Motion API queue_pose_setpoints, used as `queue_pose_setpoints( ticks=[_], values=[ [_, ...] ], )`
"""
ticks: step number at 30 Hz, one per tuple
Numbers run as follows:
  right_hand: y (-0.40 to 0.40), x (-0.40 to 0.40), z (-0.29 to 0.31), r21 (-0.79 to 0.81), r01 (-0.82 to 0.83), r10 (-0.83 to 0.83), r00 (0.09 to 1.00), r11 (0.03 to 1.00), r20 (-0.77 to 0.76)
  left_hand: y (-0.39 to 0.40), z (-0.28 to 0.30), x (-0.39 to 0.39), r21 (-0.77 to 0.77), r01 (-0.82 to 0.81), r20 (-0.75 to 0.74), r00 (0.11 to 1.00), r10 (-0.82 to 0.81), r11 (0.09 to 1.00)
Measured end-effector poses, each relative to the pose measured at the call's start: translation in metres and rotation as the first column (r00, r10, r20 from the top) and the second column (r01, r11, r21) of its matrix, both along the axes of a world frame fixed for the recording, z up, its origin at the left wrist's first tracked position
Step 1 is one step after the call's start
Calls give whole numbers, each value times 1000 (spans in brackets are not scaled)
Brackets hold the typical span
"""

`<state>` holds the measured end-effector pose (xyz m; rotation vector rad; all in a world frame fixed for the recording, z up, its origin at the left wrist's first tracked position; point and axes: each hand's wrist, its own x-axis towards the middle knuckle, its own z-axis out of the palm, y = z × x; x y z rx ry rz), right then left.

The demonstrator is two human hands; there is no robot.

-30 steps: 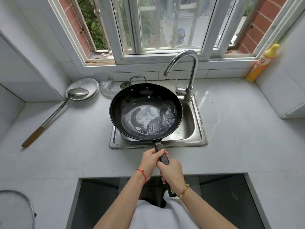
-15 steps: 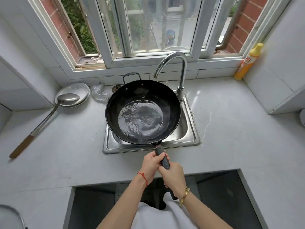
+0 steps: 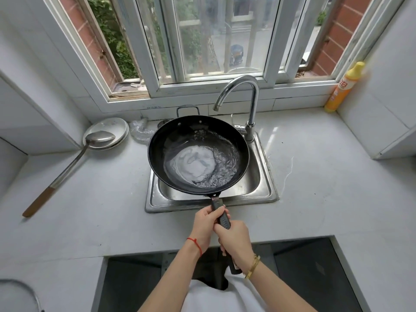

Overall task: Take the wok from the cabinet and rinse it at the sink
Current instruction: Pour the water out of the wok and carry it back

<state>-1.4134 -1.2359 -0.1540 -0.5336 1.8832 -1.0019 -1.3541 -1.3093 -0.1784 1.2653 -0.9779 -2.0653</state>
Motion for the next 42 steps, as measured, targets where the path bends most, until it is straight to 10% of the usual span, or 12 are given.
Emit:
queue_pose_setpoints(
  ticks=[13, 42],
  values=[
    [10, -12, -3, 57, -74, 87, 956, 996, -280, 6, -6, -11, 183, 38, -186, 983, -4, 982],
    [0, 9, -9, 22, -73, 57, 907, 997, 417, 7, -5, 19, 104, -49, -24, 998, 52, 993]
  ],
)
